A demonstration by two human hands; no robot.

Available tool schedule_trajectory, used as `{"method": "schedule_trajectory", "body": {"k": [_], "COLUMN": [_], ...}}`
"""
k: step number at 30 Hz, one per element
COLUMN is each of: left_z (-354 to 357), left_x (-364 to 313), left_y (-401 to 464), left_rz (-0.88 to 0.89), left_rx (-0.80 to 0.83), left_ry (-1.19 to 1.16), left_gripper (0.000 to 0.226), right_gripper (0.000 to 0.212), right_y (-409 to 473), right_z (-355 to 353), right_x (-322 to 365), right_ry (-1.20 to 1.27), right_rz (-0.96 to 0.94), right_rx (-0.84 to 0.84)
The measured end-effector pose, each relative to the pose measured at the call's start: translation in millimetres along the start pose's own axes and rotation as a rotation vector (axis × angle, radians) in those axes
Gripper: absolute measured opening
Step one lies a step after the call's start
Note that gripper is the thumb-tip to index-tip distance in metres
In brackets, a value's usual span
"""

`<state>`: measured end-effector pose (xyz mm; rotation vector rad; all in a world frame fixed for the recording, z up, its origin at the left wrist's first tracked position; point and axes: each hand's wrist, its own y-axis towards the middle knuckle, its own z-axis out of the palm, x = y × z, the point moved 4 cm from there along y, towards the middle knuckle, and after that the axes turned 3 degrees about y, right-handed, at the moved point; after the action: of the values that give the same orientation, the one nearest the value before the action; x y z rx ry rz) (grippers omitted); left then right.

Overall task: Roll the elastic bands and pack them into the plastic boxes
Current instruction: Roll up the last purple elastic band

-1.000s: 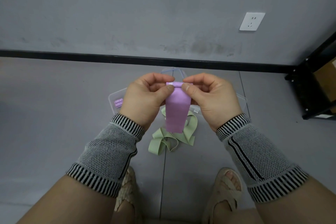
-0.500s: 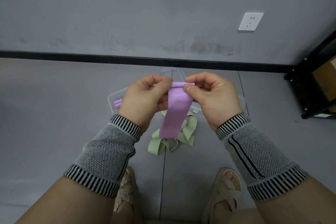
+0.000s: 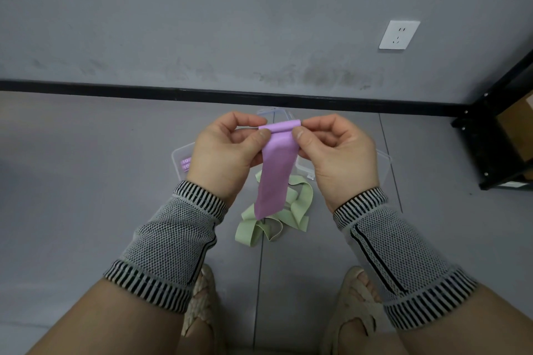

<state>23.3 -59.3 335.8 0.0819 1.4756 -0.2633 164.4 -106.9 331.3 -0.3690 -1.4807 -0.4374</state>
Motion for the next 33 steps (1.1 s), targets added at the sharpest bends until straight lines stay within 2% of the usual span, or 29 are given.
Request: {"method": "schedule_trajectory", "body": {"k": [12,20,27,30,33], "left_z": [5.6,6.1,0.5,0.9,1.9], "left_x": [3.6,1.4,0.0,1.7,3.5], "left_y": [-0.8,-1.9,-1.1,-1.1,-0.7], "left_rz": [-0.024,-0.021,-0.007,-0.007,-0.027], "left_rx": [0.060,0.078,0.082,0.096,0.091], "left_ry": [-0.008,-0.003,0.060,0.082,0.063], "left_gripper": [0.010,0.010,0.016,0.017,0.017], "right_gripper": [0.023,0.018,0.011,0.009,0.017], "right_y": [3.1,2.5,5.0,4.7,5.3], "right_z": [-2.8,-1.8,0.3,2.5,1.2], "right_x": [-2.1,0.0,-1.5,-2.6,-2.2], "right_ry": [-0.033,-0.055,0.063,-0.021,-0.057], "right_rz": [-0.002,-0.045,0.073,0.060,0.028], "right_rx": [-0.070,-0.078,0.103,0.153,0.147]}}
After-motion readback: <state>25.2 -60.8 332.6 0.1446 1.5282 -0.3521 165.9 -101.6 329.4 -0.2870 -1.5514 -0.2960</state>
